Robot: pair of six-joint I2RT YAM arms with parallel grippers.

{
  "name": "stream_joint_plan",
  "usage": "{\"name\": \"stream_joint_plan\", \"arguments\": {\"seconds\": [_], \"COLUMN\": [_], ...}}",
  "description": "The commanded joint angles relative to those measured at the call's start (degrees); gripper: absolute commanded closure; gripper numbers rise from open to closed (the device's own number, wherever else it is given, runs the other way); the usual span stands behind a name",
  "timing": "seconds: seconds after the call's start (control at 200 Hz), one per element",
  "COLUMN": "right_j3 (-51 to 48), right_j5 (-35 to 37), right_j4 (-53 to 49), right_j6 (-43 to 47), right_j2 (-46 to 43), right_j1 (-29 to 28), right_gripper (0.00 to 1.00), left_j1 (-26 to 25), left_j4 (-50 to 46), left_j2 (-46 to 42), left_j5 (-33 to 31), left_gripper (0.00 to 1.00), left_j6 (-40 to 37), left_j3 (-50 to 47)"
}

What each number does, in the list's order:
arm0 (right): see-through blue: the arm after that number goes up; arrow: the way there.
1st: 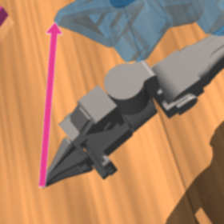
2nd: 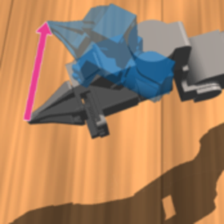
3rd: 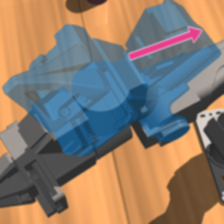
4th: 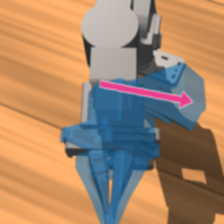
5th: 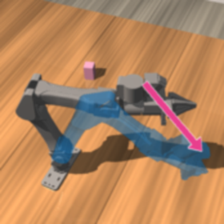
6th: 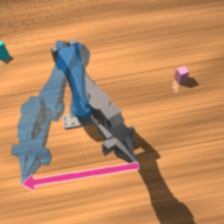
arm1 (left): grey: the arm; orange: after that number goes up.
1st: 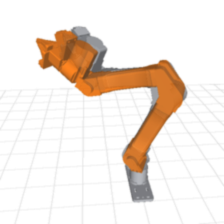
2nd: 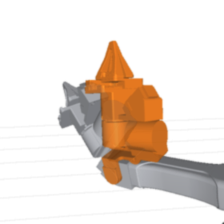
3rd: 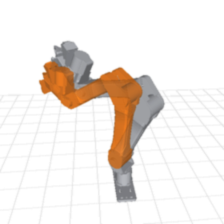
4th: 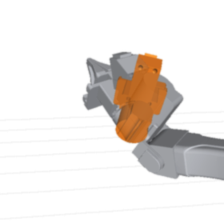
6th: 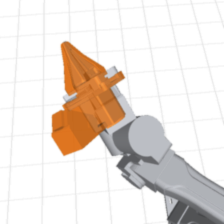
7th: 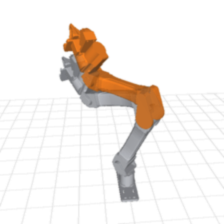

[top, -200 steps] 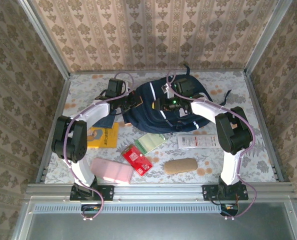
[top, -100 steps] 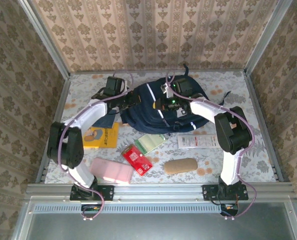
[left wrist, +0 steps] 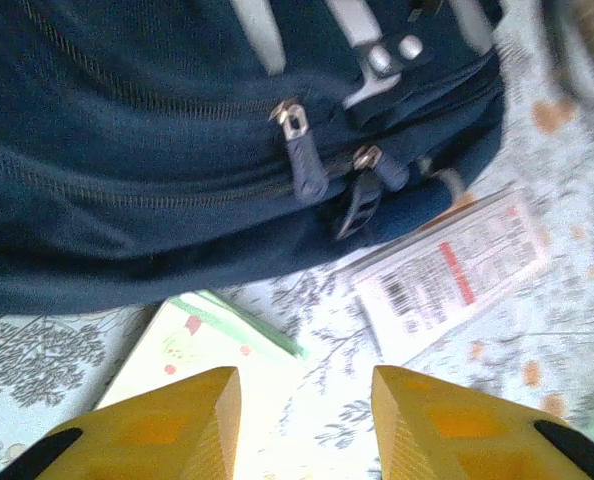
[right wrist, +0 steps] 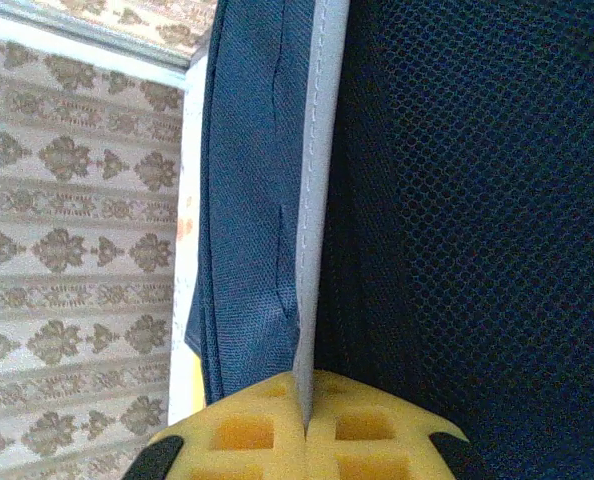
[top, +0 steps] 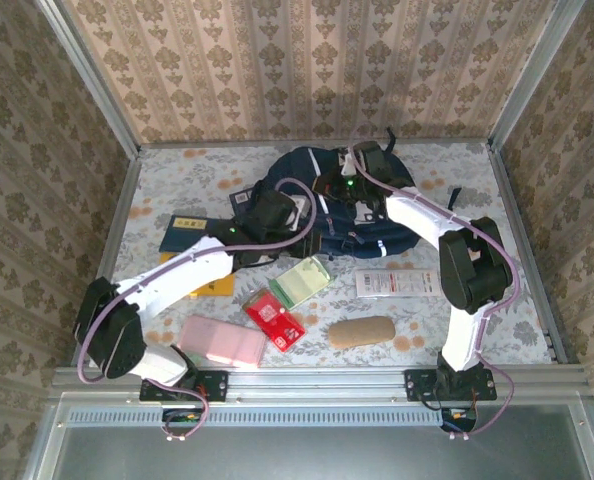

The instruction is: Pack books, pencil case, and school supplies into a backpack

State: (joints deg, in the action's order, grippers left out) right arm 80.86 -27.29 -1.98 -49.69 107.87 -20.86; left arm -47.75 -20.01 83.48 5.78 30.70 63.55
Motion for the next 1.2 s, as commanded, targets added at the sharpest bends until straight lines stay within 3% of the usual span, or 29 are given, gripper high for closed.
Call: {"name": "stream_joint_plan", "arguments": {"seconds": [0.0,0.175,0.375,0.51,0.63,0.815,1.035,1.195], "right_j3": [3.6,5.7,6.4,6.6,6.5,5.7,5.4,5.1], "right_j5": [2.6,2.1,0.4,0.0,-0.7,-2.2,-3.3,-3.9], "right_j4": [2.2,-0.8,-1.7,-2.4,-1.8,0.6,1.9,2.9], "right_j6": [-6.3,-7.5,-10.7,-12.6,-14.1,-16.1,-17.0,-17.4], "right_j2": [-4.7,-6.2,-8.4,-9.8,-10.4,-10.5,-10.2,-10.2], "right_j1": [1.3,2.7,3.5,3.5,3.5,3.4,3.3,3.0], "right_gripper": [1.00,1.00,1.00,1.00,1.00,1.00,1.00,1.00], "left_j1": [-2.1,-3.3,-4.5,-7.1,-8.5,-9.9,-9.4,-7.0], "left_j4": [0.8,9.9,18.6,29.1,34.8,41.1,40.3,40.2], "left_j2": [0.3,-0.5,0.2,1.0,3.0,6.6,10.2,10.0], "left_j5": [-9.5,-11.5,-12.8,-15.7,-17.3,-17.9,-23.1,-21.5], "left_gripper": [0.61,0.56,0.43,0.41,0.41,0.39,0.44,0.50], "left_j6": [-4.6,-7.6,-14.0,-21.8,-27.4,-28.6,-28.1,-25.7], "left_j3": [-1.6,-6.3,-10.2,-14.3,-16.0,-17.0,-16.0,-16.6]}}
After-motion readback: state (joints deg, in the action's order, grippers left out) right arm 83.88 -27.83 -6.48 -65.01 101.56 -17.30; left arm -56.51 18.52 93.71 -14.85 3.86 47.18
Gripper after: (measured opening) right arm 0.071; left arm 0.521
